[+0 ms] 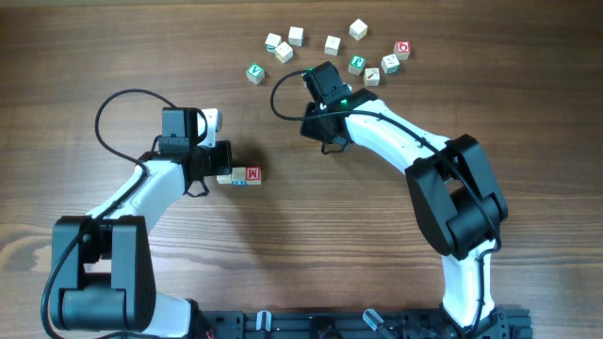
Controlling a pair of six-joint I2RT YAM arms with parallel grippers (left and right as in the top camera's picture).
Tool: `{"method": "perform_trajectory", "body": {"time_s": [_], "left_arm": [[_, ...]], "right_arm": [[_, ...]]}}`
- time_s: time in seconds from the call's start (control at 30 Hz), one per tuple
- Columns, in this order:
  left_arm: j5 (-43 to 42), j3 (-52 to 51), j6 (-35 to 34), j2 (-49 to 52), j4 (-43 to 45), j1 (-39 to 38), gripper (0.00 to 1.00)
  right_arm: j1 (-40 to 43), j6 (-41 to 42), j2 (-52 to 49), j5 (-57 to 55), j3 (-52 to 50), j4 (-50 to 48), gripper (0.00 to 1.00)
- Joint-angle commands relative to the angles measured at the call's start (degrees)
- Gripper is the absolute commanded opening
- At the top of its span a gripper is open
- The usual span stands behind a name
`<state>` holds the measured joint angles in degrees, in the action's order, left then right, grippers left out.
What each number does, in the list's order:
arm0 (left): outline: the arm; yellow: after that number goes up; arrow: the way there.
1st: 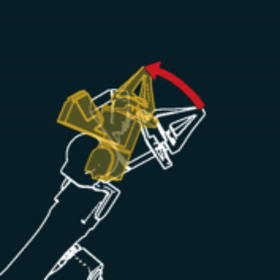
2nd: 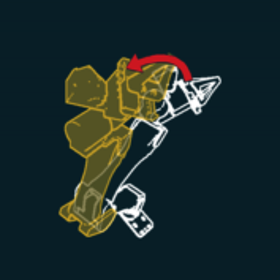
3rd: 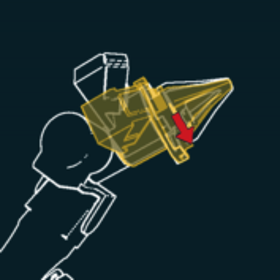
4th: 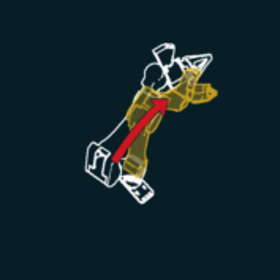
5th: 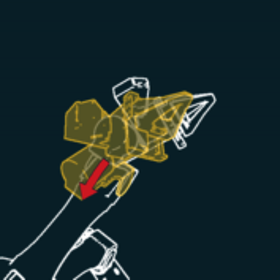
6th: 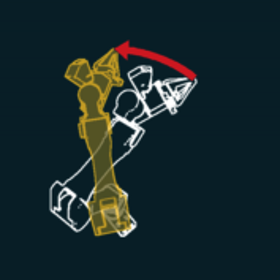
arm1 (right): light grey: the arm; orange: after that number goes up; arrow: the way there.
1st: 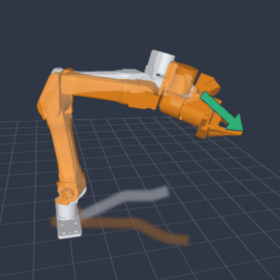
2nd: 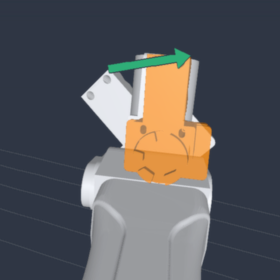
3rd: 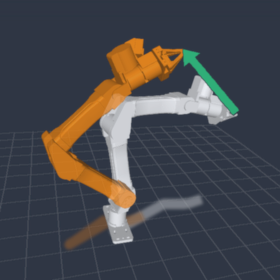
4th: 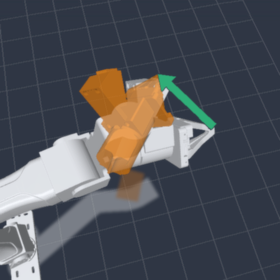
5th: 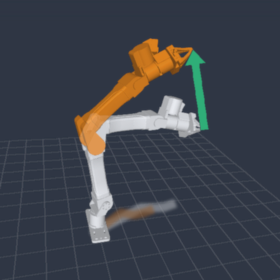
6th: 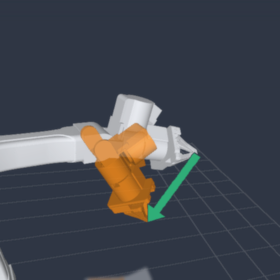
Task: Form a horizontal line
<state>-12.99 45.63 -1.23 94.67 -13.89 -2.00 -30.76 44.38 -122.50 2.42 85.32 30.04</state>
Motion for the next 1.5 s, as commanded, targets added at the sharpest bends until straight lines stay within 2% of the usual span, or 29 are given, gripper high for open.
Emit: {"method": "perform_trajectory", "body": {"time_s": [0.0, 0.57, 0.87, 1.03, 1.23, 1.37, 1.47], "left_arm": [[-1.1, 0.9, -0.8, 0.3, -0.1, -0.4, 0.04], [-1.4, 0.9, -0.8, 0.2, -2.5, -0.4, 0.04], [-1.7, 1.4, -0.8, -2.6, 0.9, -0.1, 0.04], [1.0, 4.0, -5.4, -4.1, -2.0, 2.3, 0.04], [0.8, 4.3, -16.0, -7.8, -7.7, 9.7, 0.04], [-1.5, 4.3, -16.2, -8.0, -10.3, 12.5, 0.04], [-1.5, 4.3, -16.2, -8.0, -10.4, 12.7, 0.04]], "right_arm": [[-0.2, 0.8, -1.0, -1.1, -0.3, 0.1, 0.05], [-0.2, 0.8, -1.0, -1.1, -0.3, 0.0, 0.05], [-0.2, 0.8, -1.0, -1.1, -0.3, 0.1, 0.04], [-0.2, 0.7, -1.0, 1.1, -0.3, 1.7, 0.04], [-0.2, 0.1, -1.0, 11.2, -0.3, 7.0, 0.04], [-1.3, -4.1, -1.0, 18.6, -0.3, 8.6, 0.04], [-3.2, -3.9, -1.0, 19.0, -0.3, 8.0, 0.04]]}}
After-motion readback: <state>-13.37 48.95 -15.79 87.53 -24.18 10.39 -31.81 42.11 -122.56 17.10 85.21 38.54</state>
